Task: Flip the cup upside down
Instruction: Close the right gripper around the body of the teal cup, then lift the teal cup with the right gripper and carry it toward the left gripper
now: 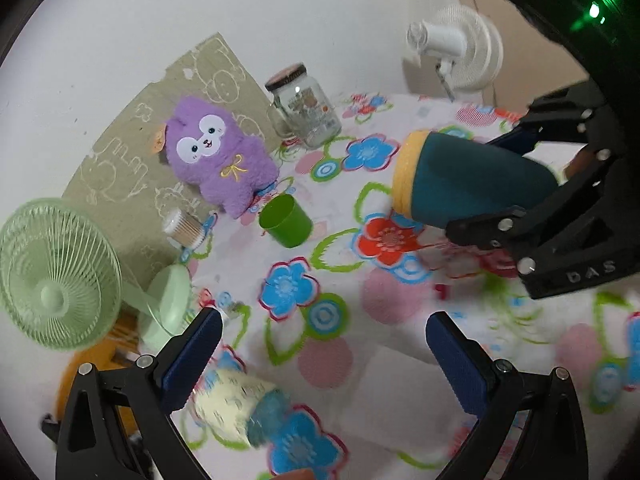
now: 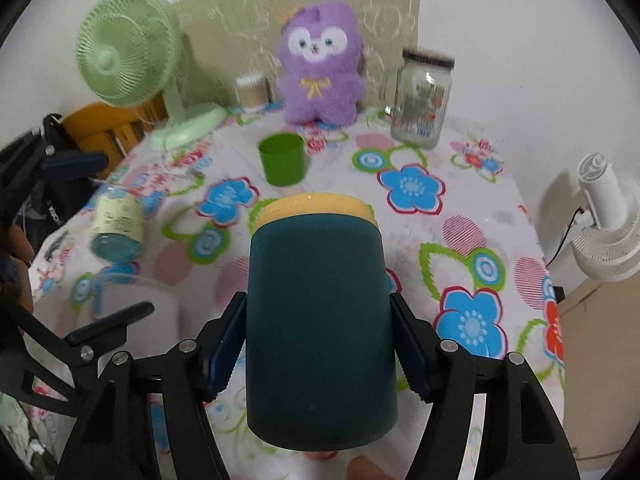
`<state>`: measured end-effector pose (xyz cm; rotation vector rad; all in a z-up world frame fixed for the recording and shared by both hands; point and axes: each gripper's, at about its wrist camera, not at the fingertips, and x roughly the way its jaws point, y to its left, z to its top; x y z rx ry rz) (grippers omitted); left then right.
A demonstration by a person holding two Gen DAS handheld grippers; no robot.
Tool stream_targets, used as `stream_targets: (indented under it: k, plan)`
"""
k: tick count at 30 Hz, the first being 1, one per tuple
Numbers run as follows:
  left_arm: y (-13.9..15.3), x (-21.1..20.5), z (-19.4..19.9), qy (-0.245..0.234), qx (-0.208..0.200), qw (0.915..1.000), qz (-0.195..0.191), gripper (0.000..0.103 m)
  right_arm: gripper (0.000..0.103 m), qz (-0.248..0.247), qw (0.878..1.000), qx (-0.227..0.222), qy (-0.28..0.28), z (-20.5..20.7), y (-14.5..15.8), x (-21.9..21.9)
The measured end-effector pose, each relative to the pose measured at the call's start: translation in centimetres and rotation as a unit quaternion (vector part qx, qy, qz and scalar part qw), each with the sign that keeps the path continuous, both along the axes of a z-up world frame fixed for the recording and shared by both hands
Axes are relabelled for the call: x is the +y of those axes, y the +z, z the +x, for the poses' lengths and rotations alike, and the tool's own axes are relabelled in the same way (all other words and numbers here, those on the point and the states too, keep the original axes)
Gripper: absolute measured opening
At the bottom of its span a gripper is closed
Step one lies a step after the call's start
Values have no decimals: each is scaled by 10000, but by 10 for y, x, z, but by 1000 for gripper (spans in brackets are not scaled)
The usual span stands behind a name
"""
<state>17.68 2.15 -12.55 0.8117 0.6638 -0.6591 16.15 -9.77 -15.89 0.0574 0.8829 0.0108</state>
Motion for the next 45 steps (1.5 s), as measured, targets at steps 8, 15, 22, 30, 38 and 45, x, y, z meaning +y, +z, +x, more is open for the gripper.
stream_targets:
  k: [8,15,22,30,38,45]
  plan:
    - [23,33,-63,98,-122,9996,-229,103,71,-13,9991,-369,194,-64,31,29]
    - [20,69,-118,334,-63,9978,-563,103,71,-219,9983,-447,299,-120,24,64]
    - [-5,92,-156,584,96,9962,-632,103,70,-226,9985,-193,455,-137,-16,96]
    - [-26,106,-182,598,459,9935,-853,103,71,-683,9972,124,268,-138,-59,110]
    - [-27,110,-179,729,638,9903,-999,103,92,-677,9972,274,168,-137,-64,104]
    - [-25,110,-177,798,700,9879,-1126,103,93,-602,9976,271,208,-139,-57,103]
